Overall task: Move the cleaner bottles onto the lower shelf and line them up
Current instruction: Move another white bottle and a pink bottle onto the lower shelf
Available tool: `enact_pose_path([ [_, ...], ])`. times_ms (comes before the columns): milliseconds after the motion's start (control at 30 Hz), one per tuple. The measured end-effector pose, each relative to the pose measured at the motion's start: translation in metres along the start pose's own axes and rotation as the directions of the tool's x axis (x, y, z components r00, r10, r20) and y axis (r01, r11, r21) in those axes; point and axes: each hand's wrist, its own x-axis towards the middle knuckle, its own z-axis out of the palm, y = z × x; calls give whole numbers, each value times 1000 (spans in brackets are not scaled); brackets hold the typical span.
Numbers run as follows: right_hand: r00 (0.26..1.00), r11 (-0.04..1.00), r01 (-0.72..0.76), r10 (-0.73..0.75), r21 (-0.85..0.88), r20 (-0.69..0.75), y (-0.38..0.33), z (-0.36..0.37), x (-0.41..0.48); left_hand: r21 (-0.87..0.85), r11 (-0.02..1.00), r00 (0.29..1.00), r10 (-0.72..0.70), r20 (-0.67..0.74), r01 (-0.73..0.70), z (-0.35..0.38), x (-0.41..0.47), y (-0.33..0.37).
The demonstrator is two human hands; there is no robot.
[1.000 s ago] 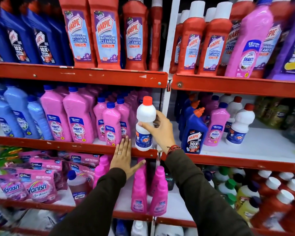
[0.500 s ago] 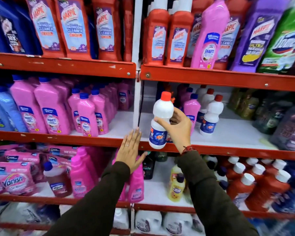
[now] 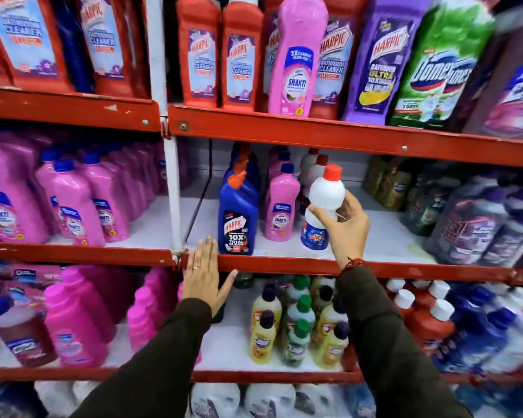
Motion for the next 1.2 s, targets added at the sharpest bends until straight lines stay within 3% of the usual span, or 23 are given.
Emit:
enact_pose_path([
  [33,1000,1000,-3,3,-9,-17,6,-1,2,-9,1000,1000,-13,9,13,-1,-2,-3],
  [100,999,999,-32,32,-11,35,52,-65,53,0,1000,1000,9,-21,-9,33,16,67],
  [433,995,995,-66,71,-81,67,84,-72,64,28,999,999,-30,-25,30,29,10,62],
  [1000,981,977,-52,89,-208,172,76,-79,61,-23,999,999,-32,-22,31,25,11,65],
  [1100,988,956,13,33,-292,150,69,-77,55,-76,997,999,-14,-37,11,22,10,63],
  [1200,988,901,153,-132,-406,79,57,-74,46,-102,995,998,4,-69,-11,11,11,67],
])
